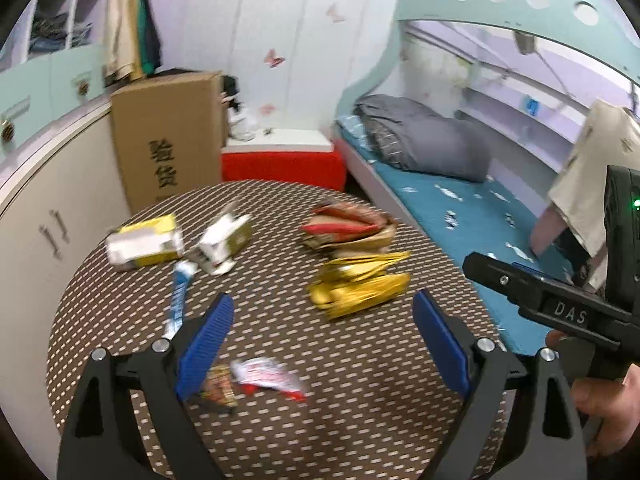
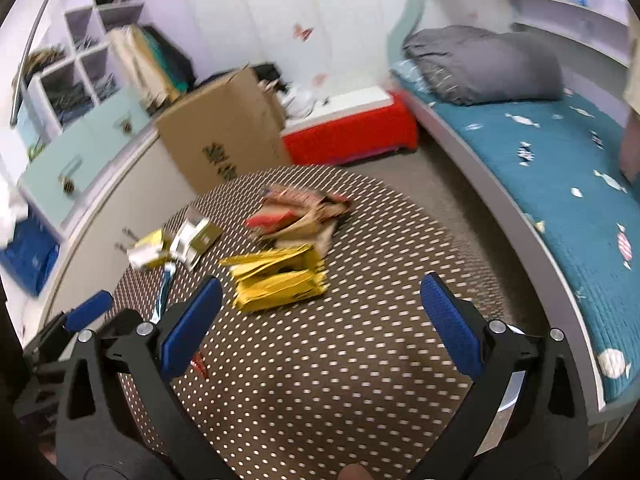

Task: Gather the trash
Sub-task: 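Move both tools back toward the table, then grasp the blue toothpaste tube with left tool while right tool grasps yellow bag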

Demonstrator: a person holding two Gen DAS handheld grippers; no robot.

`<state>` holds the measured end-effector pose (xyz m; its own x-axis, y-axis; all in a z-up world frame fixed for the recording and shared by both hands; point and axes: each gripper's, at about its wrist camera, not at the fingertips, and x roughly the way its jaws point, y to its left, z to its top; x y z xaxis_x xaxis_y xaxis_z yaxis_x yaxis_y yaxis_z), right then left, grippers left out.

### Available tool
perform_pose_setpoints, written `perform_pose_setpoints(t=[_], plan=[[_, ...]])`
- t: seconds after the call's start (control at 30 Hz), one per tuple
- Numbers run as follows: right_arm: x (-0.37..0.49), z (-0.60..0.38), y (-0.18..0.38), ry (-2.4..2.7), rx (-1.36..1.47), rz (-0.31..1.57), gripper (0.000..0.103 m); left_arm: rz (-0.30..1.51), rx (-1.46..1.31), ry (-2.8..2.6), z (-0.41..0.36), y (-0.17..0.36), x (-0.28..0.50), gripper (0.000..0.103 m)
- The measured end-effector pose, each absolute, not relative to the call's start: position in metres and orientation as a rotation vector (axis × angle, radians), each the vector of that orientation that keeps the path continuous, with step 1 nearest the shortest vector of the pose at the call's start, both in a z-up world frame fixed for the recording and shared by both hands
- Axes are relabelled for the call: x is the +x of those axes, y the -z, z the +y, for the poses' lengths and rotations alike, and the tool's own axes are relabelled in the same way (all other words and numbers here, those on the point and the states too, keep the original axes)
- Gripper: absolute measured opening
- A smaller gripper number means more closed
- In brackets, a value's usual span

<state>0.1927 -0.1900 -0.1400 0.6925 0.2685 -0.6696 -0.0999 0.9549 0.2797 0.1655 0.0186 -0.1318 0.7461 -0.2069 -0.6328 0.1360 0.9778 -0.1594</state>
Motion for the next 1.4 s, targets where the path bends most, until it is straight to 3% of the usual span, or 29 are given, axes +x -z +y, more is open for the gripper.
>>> perform_pose_setpoints(t=[0.43,0.73,0.8,0.93,1.03,1.13,1.2,1.23,1.4], plan=[[0.239,-0.132,0.202,-0.250,0.145,0.930,0.097,0.778,-0.165,0.033,0.096,0.171,0.176,0.089],[0.258,-0.112,0.224,-0.257,0.095,0.918,0.097,0.824,-0.169,-0.016,0.112,0.193,0.195,0.089],[0.257,-0.112,0.223,-0.251,0.096,0.905,0.087,0.835,-0.160,-0.022,0.114,0.198,0.202,0.089],[0.251,-0.118,0.223,-0.276,0.114,0.906,0.087,0.877,-0.139,-0.019,0.116,0.212,0.222,0.088],[0.245,-0.126,0.221,-0.290,0.147,0.909,0.086,0.924,-0.136,-0.004,0.116,0.223,0.235,0.060],[0.239,-0.132,0.217,-0.310,0.168,0.902,0.086,0.926,-0.078,0.006,0.110,0.227,0.242,0.051],[0.234,-0.136,0.213,-0.319,0.178,0.890,0.086,0.931,-0.064,0.048,0.105,0.227,0.246,0.034],[0.232,-0.138,0.211,-0.321,0.182,0.885,0.086,0.935,-0.069,0.065,0.105,0.226,0.247,0.015],[0.223,-0.150,0.200,-0.306,0.190,0.853,0.086,0.903,-0.082,0.111,0.098,0.216,0.243,0.010]])
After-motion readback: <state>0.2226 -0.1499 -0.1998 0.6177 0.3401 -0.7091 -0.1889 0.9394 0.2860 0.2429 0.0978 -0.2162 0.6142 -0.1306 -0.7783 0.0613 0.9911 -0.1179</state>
